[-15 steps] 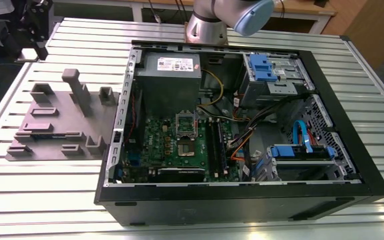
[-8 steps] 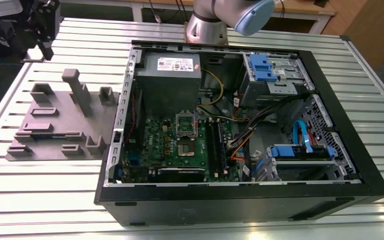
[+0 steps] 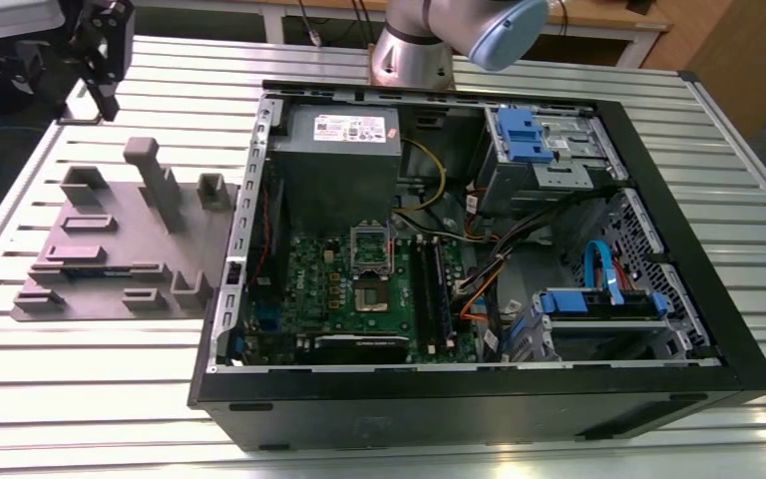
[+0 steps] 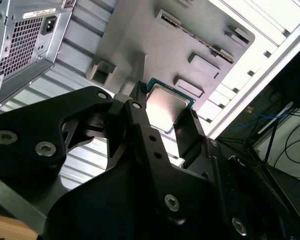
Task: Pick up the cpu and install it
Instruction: 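Pick up the cpu and move it towards the insertion slot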
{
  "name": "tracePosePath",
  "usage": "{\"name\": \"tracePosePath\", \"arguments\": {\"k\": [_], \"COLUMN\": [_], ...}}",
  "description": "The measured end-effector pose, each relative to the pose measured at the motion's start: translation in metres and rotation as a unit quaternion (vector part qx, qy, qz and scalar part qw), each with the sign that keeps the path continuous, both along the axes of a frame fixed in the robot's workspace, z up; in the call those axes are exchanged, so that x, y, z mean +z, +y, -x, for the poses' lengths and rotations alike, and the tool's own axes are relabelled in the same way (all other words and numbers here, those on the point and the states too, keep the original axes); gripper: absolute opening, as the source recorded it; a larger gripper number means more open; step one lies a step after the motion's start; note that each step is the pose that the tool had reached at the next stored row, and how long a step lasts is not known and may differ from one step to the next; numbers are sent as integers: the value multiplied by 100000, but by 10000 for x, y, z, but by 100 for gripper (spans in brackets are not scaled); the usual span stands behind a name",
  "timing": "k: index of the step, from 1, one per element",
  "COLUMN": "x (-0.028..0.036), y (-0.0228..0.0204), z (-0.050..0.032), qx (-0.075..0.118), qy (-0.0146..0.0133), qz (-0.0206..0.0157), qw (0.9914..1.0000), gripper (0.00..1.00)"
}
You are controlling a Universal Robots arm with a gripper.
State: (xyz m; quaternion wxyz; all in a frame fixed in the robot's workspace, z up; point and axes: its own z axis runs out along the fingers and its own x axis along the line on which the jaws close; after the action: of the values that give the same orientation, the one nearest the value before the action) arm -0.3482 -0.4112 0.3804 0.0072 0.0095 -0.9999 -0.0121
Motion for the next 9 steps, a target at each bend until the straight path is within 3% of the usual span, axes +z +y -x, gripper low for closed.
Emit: {"name": "tracePosePath", "arguments": {"k": [9], "x": [0], "y": [0], "z": [-16], "qx": [0], "qy": [3], "qz": [0], "qw": [100000], "gripper": [47]}}
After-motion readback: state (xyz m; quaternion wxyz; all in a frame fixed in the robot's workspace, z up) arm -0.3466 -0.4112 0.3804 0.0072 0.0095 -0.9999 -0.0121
